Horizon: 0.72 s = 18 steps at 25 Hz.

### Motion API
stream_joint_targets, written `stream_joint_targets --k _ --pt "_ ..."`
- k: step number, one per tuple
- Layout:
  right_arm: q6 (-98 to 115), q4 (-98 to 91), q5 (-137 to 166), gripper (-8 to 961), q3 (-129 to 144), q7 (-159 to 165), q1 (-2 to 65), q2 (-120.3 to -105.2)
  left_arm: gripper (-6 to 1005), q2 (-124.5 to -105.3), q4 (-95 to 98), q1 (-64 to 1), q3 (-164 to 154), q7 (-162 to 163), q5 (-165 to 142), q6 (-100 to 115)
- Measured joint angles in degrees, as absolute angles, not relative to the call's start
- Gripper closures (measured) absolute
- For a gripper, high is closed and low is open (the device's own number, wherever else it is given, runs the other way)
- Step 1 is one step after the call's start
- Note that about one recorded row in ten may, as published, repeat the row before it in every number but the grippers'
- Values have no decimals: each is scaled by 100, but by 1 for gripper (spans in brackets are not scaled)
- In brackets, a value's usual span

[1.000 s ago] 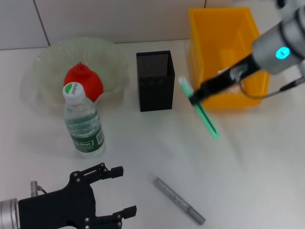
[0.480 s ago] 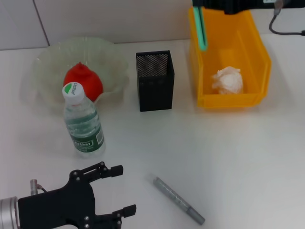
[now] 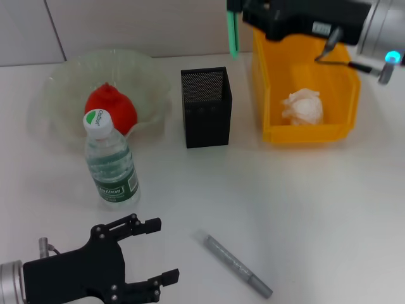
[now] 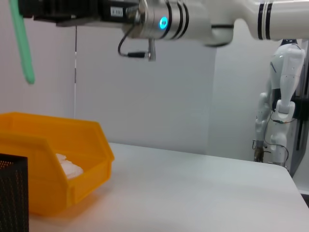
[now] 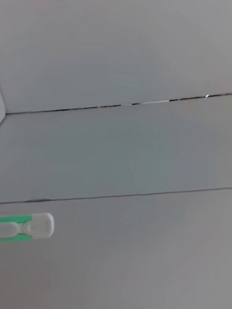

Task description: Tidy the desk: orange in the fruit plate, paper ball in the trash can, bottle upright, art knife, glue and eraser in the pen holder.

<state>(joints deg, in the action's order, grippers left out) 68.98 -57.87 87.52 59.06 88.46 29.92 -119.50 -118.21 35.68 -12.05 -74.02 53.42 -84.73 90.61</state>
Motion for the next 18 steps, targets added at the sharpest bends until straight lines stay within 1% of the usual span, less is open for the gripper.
stream_joint_targets --k 6,11,18 --pt "6575 -4536 8174 795 6027 7507 3257 -11939 190 -11829 3568 -1172 -7391 5342 -8473 9061" --pt "6503 -4092 8159 796 6000 7240 3465 -11942 190 -11831 3552 -1169 -7421 5317 -8473 9061" --pt "6171 -3370 8141 796 6007 6972 3935 -11948 191 -11839 3551 -1166 -7435 5298 -8473 9061"
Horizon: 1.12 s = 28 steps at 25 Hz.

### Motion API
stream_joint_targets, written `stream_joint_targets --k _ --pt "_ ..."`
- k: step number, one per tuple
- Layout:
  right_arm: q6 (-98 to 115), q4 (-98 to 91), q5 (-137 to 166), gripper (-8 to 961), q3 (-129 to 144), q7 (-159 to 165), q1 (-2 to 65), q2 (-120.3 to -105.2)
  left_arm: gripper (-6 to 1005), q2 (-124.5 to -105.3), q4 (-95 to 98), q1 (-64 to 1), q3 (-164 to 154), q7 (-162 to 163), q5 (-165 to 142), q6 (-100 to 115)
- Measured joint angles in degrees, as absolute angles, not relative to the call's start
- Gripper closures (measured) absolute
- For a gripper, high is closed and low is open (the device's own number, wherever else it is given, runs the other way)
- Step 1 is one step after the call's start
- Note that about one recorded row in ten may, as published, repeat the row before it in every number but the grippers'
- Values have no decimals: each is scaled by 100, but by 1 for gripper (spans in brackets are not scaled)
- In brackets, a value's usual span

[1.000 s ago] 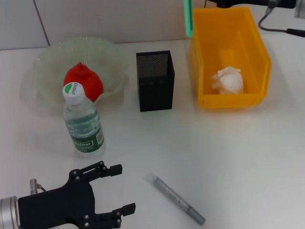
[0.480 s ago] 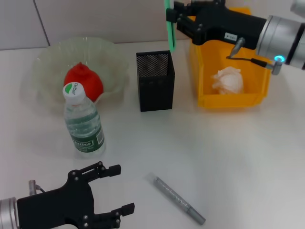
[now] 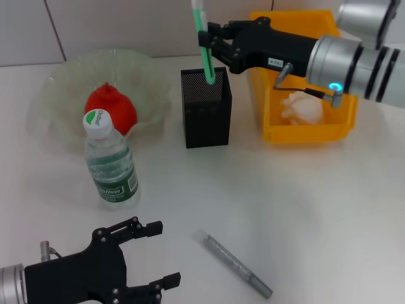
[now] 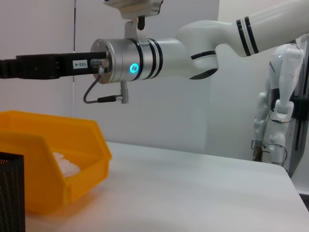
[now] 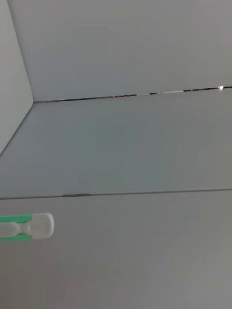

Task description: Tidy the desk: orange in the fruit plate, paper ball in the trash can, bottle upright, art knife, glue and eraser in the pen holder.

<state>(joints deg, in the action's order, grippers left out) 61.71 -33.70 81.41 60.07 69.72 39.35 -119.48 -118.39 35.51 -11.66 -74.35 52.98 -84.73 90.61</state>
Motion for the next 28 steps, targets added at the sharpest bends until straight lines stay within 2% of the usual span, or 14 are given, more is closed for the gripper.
stream_joint_targets --k 8,15,23,28 --pt "5897 -2978 8025 797 6034 6575 4168 -11956 191 -11839 3498 -1170 -7436 5279 -8473 9062" --pt "5823 -2906 7869 797 6015 6389 4021 -11972 192 -11839 3497 -1165 -7421 5274 -8473 9062" --pt "5831 -2898 7557 675 6030 6408 3757 -11947 193 -11832 3498 -1171 -7395 5273 -8473 9073" --pt "6056 -2997 7554 446 6023 6484 3644 -11944 193 -11826 3506 -1170 -7388 5279 -8473 9101"
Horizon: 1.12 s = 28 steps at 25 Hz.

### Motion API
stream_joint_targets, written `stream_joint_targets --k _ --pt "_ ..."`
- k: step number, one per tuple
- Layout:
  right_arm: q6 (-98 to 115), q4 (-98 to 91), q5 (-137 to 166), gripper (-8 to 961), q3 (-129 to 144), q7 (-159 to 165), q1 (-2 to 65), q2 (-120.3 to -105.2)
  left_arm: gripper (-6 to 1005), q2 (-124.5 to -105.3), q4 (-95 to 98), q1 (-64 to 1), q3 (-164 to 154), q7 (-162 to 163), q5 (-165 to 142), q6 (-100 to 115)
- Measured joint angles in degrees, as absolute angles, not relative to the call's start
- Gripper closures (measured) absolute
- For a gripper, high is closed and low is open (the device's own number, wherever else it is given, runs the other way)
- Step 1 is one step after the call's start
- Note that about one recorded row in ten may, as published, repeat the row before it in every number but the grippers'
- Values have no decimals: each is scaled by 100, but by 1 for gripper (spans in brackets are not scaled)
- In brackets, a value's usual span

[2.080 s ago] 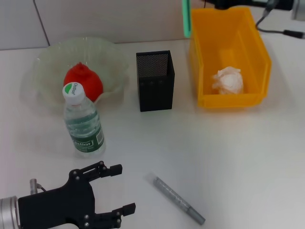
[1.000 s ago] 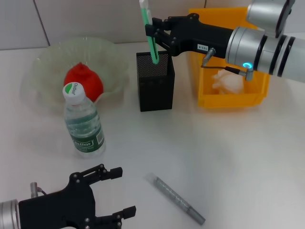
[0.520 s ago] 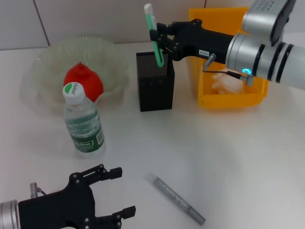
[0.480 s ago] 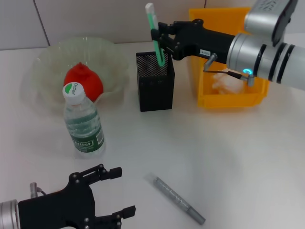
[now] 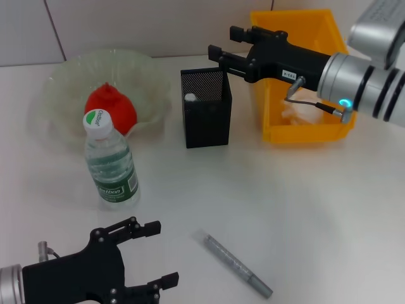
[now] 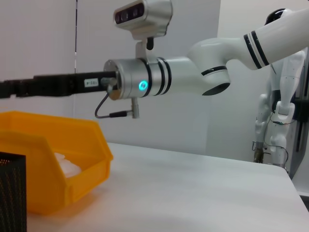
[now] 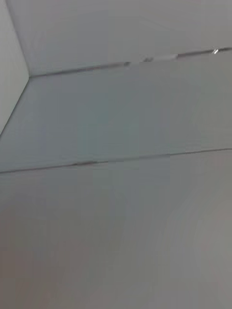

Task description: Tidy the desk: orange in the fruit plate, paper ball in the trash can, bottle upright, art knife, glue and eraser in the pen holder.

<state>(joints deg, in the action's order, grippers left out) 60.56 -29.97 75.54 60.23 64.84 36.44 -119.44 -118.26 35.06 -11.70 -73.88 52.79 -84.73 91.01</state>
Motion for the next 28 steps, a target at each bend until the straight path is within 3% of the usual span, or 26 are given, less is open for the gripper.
stream_joint_targets --k 11,19,25,26,28 --pt "8268 -4983 7668 120 6027 8192 2504 -11901 194 -11781 3560 -1085 -7169 5333 -8472 9425" --pt "9544 -5626 8895 120 5760 8450 1832 -11889 195 -11694 3839 -973 -6733 5644 -8471 9974" --pt "10111 -5429 9651 120 5361 8226 1701 -11890 195 -11648 4865 -501 -6688 6455 -8551 9898" --pt "10158 -5403 9731 120 5301 8169 1684 -11891 196 -11741 5932 -123 -6468 7151 -9029 9798" --pt "10214 -5331 9845 120 5197 8065 1663 -11890 196 -11815 6495 29 -6315 7494 -9360 9779"
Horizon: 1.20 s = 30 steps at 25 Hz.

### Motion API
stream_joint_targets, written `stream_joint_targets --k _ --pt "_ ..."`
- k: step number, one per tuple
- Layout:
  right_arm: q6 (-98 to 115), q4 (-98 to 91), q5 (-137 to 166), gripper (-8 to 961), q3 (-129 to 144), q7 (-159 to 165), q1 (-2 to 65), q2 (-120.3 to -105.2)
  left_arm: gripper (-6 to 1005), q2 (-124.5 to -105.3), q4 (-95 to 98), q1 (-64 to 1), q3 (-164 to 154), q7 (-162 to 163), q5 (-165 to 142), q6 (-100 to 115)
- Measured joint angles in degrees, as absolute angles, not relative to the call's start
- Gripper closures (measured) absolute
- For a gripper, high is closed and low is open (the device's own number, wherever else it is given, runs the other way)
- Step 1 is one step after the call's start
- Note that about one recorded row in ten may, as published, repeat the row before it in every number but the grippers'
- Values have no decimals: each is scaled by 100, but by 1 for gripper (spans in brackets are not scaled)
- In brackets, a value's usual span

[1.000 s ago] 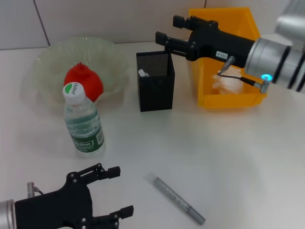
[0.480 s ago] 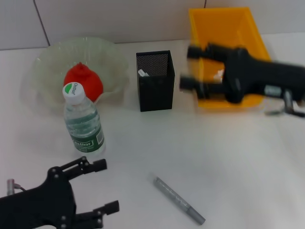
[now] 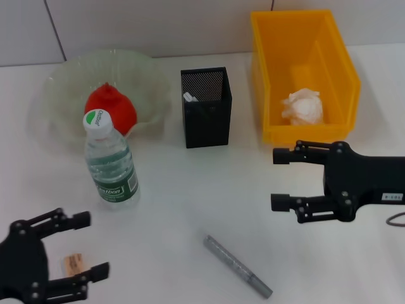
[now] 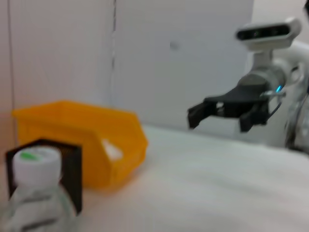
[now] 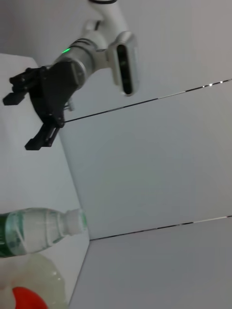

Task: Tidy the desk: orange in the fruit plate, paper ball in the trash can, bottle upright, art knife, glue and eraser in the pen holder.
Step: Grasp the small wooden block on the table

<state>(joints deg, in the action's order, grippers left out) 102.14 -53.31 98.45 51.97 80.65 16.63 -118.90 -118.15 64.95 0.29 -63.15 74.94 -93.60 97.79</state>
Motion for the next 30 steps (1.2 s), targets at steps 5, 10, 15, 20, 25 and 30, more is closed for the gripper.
stream_joint_targets --k 5,10,15,20,25,30 --pt "10244 -4996 9947 120 5062 7782 1650 -11826 196 -11852 7712 252 -6226 8450 -10094 9722" --pt "10193 -4579 9952 121 5014 7493 1683 -11768 197 -11858 8337 -76 -6331 9411 -11260 9692" --pt "10191 -4332 9955 121 4929 7303 1710 -11722 197 -11873 8536 -569 -6921 9948 -12134 9560" --pt "10190 -4247 9958 121 4918 7282 1682 -11701 198 -11869 8674 -908 -7338 10274 -12832 9373" --pt "10191 -4234 9958 121 4914 7272 1664 -11706 198 -11873 8652 -1079 -7552 10497 -13318 9266" --pt "10192 -4230 9958 121 4912 7270 1661 -11723 199 -11873 8603 -1127 -7670 10654 -13672 9103"
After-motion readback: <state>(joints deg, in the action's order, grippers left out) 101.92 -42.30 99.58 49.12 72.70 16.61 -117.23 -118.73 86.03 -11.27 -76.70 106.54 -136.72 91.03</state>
